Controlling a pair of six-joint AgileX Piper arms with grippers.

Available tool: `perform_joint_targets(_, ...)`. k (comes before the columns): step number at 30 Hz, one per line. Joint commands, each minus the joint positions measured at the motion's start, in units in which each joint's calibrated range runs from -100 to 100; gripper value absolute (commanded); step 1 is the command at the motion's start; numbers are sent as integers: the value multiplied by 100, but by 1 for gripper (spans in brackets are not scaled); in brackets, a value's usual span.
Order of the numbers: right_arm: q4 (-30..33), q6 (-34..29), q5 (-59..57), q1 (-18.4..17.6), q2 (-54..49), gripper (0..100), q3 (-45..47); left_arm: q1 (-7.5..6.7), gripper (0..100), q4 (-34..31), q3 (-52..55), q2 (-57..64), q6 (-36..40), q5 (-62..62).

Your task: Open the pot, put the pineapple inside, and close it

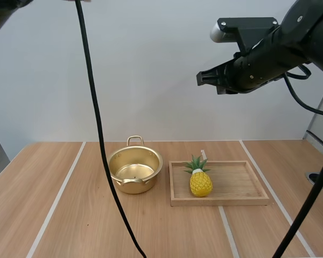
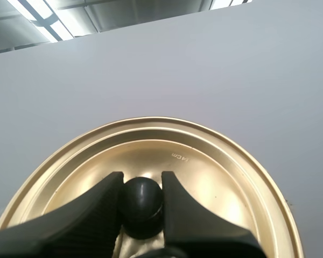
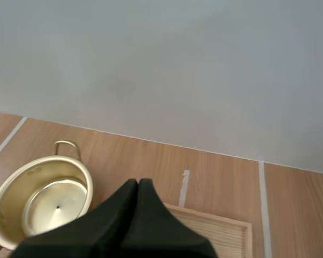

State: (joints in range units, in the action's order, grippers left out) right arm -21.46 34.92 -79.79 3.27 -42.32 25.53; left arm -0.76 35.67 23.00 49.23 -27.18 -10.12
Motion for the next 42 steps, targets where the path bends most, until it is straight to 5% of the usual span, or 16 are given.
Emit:
perform_joint_targets(1,-350,236,-466,24,-86,0,-19,1,0,85,-64,27,55,128)
perform_joint_targets(17,98,236,-1686,24,-74,4,-19,1,0,85,-56,27,98,40)
perform_joint_targets(18,125,236,-1686,24,-74,20,-19,1,0,85,-56,27,98,40)
perform_joint_targets(21,176,236,-1794,24,-74,88,-19,1,0,85,-56,27,98,40)
perform_joint_targets(22,176,236,-1845,24,-74,100,-19,1,0,85,-56,27,98,40)
perform_joint_targets(42,-181,353,-1457,24,698,100,756,1,0,39,-56,27,89,49)
